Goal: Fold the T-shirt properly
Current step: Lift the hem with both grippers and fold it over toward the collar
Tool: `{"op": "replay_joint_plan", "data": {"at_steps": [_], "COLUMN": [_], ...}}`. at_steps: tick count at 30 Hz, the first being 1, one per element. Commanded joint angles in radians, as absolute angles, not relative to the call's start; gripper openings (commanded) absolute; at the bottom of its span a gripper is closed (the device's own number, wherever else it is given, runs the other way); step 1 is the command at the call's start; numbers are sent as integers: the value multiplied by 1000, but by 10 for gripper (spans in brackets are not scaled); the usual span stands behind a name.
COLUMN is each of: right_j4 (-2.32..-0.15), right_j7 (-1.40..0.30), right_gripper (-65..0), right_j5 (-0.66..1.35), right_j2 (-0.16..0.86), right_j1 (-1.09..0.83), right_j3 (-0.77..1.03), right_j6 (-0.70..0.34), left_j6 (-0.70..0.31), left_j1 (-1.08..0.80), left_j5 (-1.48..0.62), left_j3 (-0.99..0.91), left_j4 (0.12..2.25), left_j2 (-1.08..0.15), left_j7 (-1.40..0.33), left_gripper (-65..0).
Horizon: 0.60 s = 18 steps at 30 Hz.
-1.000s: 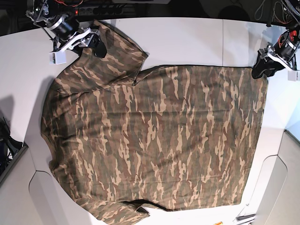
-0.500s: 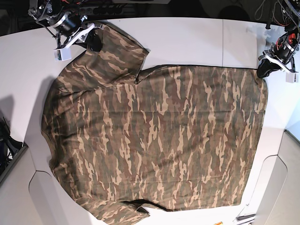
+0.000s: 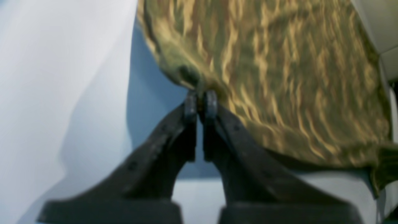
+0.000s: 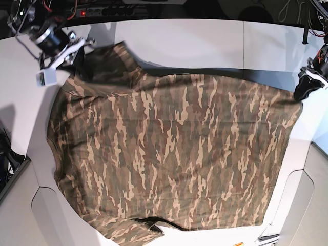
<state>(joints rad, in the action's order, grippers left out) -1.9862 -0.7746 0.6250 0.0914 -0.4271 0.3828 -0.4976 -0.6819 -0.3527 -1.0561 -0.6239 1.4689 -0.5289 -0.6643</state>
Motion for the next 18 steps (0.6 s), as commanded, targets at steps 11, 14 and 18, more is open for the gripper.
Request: {"op": "replay_joint_plan", "data": {"at_steps": [11,14,18], "right_j4": [-1683,-1567,-1414], "right_j7": [-740,-733,-701], "right_gripper": [-650,-650,-650], "right_j5": [594,575,532], "right_j2": [97,97,97], "right_j1": [7,121,260], "right_j3": [387,387,387], "right_j6": [-551,-561,-574], "left_j6": [-676,-653,-622], "left_j1": [-82,-2,113], "left_j5": [-844,-769,-690], "left_j3": [-514,-452,-412], "left_j4": [1381,1324,1230], "left_j2": [-541,-541,-541], "left_j7": [-534,-489,-466], "left_gripper": [-650,-650,-650]}}
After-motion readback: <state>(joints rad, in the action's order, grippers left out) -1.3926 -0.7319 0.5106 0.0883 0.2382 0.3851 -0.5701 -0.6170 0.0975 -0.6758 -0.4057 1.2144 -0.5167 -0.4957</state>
